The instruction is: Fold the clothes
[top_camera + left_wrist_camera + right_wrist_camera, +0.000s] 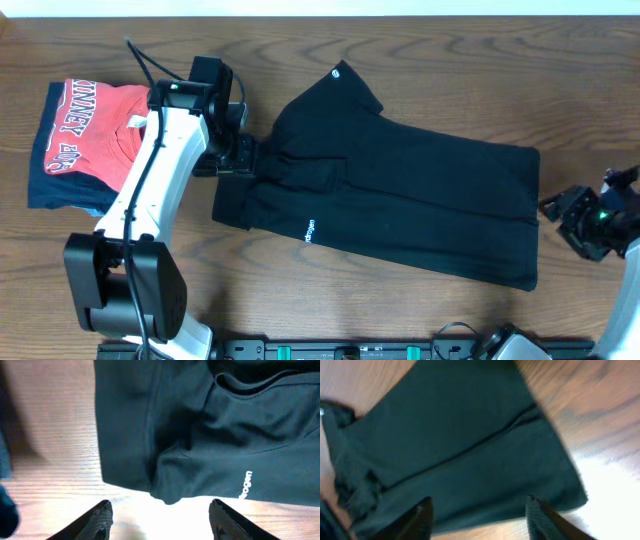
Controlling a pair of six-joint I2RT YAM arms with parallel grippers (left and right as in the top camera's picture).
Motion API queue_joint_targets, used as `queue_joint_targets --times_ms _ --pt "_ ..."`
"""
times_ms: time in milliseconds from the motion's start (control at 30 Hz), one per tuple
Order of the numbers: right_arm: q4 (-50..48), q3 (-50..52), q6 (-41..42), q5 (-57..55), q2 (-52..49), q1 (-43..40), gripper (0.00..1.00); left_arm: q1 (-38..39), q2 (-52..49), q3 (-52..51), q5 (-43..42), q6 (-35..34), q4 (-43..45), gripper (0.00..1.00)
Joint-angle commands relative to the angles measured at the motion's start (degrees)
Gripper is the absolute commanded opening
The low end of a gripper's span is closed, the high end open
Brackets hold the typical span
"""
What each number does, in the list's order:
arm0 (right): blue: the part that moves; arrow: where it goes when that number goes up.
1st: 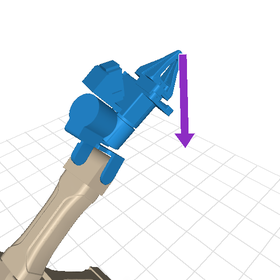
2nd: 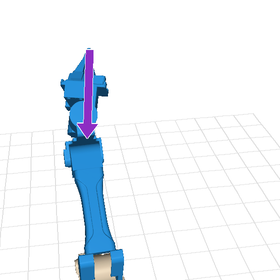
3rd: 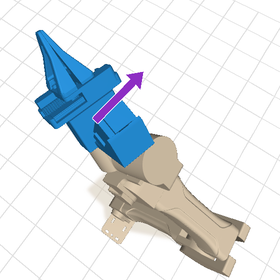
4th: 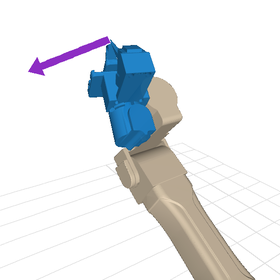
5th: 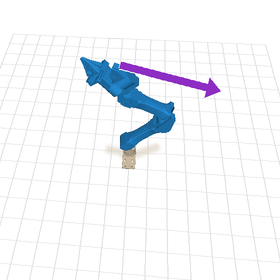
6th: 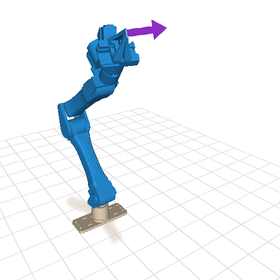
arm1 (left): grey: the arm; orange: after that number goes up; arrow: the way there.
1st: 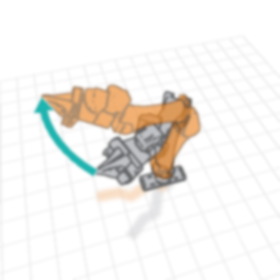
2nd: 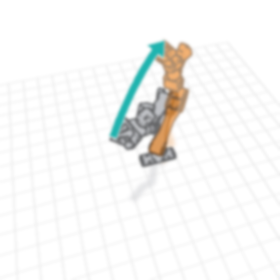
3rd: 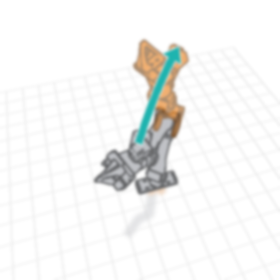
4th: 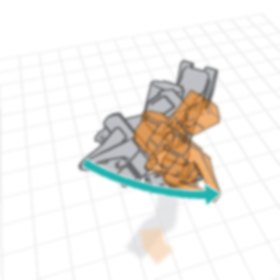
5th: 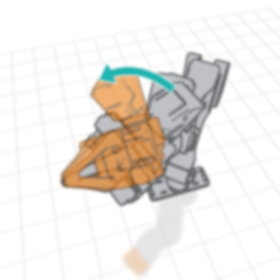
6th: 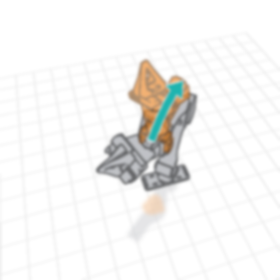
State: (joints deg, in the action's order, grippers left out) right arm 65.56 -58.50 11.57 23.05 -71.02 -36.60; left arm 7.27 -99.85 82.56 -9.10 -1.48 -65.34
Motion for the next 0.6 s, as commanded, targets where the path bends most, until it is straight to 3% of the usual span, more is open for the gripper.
queue_joint_targets --times_ms 0,133,300,333,467,567 --pt "1.4 0.5 -1.8 -1.0 -0.4 0.7 0.63 -0.3 -0.1 -5.6 -1.8 -1.7 2.0 0.64" --pt "1.5 2.5 -1.8 -1.7 -0.4 0.7 0.67 -0.5 -0.1 -15.1 -1.9 -4.7 9.2 0.73" --pt "0.1 5.9 -1.5 -1.6 -0.6 0.7 0.68 -0.5 -0.1 -22.1 -1.9 -6.3 15.6 0.73" --pt "-0.5 6.9 -1.3 -1.6 -0.6 0.7 0.68 -0.5 -0.1 -23.3 -1.9 -6.9 16.5 0.69" --pt "-4.3 12.0 0.1 -1.9 -0.6 0.7 0.68 -0.5 -0.1 -27.0 -1.8 -7.9 19.2 0.31" --pt "-9.0 16.6 2.6 -1.9 -0.6 0.7 0.67 -0.5 -0.1 -29.2 -1.8 -9.7 19.8 0.09"
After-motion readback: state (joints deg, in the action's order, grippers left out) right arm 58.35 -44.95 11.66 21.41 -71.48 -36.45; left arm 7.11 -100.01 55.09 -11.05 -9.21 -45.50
